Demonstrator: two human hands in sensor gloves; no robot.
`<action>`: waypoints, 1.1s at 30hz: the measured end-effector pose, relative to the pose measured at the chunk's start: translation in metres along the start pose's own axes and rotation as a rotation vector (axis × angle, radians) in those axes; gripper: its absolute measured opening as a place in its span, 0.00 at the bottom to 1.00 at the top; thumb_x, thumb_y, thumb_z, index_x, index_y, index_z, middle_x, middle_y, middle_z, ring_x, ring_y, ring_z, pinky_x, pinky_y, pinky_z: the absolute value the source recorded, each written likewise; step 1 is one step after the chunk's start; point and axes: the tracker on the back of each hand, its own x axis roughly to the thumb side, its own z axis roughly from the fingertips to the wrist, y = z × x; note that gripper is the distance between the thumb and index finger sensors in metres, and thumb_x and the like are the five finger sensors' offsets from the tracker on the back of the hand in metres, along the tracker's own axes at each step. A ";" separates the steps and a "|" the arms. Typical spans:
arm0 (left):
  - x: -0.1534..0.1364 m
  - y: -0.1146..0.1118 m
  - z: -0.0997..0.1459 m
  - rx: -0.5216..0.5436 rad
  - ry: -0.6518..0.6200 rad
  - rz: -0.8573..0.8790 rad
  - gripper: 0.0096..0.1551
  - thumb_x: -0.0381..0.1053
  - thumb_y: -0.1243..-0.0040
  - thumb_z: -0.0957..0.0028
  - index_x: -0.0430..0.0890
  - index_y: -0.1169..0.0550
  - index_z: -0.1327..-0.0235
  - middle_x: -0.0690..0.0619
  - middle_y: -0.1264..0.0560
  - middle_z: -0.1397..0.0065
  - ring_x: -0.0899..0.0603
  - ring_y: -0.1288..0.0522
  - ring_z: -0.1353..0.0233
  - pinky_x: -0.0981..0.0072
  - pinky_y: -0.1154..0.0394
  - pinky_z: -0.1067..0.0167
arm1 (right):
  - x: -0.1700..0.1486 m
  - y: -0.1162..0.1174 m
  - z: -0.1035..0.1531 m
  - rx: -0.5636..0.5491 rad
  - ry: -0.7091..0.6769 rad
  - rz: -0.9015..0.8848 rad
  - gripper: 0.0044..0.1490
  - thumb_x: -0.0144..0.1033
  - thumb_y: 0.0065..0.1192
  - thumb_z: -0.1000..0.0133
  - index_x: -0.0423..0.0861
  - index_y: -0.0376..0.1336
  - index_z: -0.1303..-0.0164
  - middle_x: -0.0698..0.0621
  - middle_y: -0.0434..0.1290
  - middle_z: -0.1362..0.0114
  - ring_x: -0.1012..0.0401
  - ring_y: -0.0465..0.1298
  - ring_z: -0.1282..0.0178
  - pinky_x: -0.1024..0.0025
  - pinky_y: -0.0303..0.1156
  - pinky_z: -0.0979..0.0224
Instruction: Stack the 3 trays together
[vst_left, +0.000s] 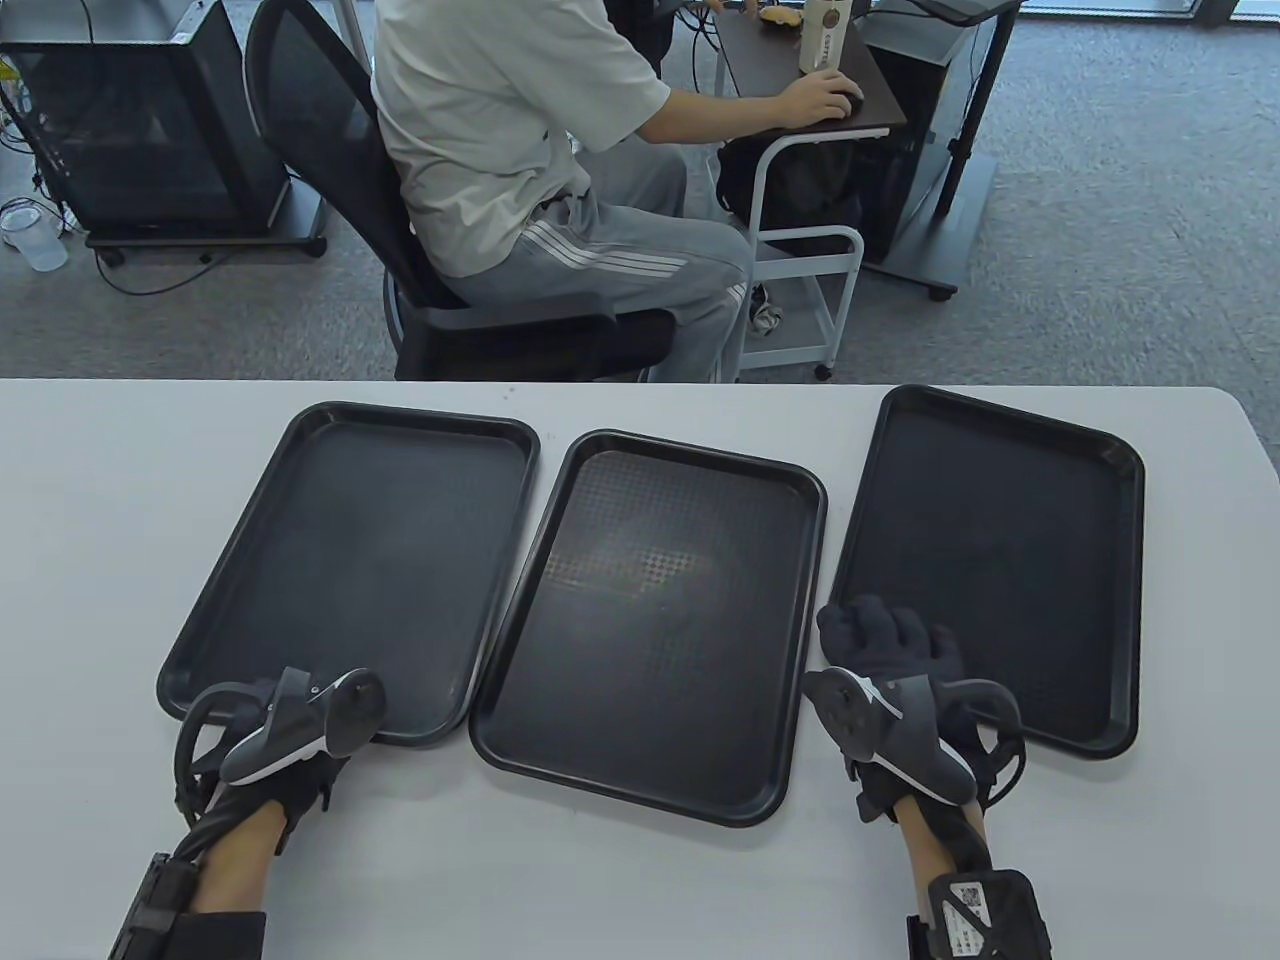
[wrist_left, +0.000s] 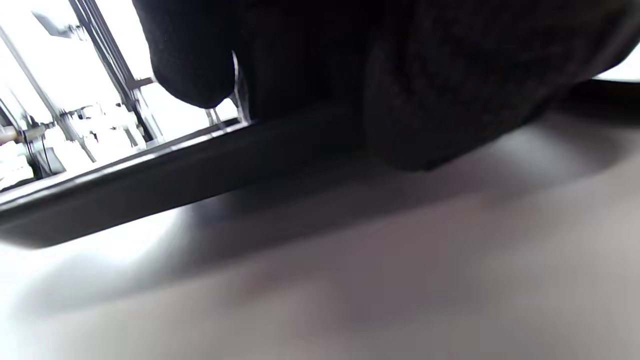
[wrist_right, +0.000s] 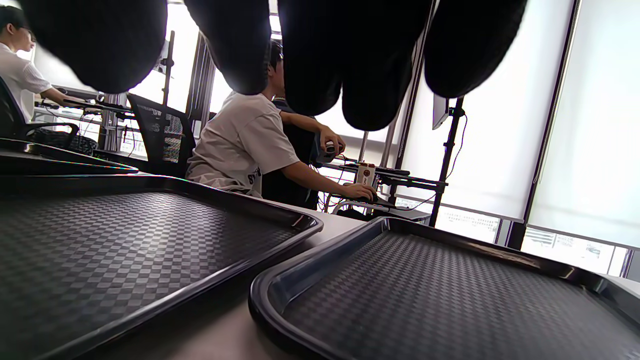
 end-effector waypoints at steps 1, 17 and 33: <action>0.001 0.008 0.003 0.086 -0.001 0.014 0.26 0.49 0.16 0.64 0.62 0.18 0.52 0.59 0.15 0.42 0.45 0.13 0.43 0.47 0.22 0.34 | 0.000 0.000 0.000 -0.002 0.001 0.000 0.42 0.64 0.61 0.54 0.61 0.60 0.29 0.49 0.69 0.19 0.46 0.75 0.26 0.42 0.69 0.29; 0.025 0.056 0.030 0.517 -0.012 -0.029 0.20 0.46 0.20 0.61 0.62 0.22 0.62 0.60 0.19 0.54 0.48 0.20 0.57 0.53 0.19 0.50 | -0.005 -0.003 0.000 -0.028 0.020 -0.001 0.42 0.64 0.61 0.54 0.61 0.60 0.29 0.49 0.69 0.20 0.47 0.75 0.26 0.42 0.69 0.29; 0.095 0.141 0.032 0.741 -0.109 0.021 0.20 0.46 0.20 0.61 0.63 0.22 0.61 0.61 0.19 0.53 0.48 0.20 0.57 0.54 0.19 0.50 | -0.019 -0.013 0.002 -0.085 0.089 -0.005 0.41 0.64 0.61 0.54 0.61 0.60 0.29 0.48 0.70 0.20 0.46 0.75 0.26 0.42 0.69 0.29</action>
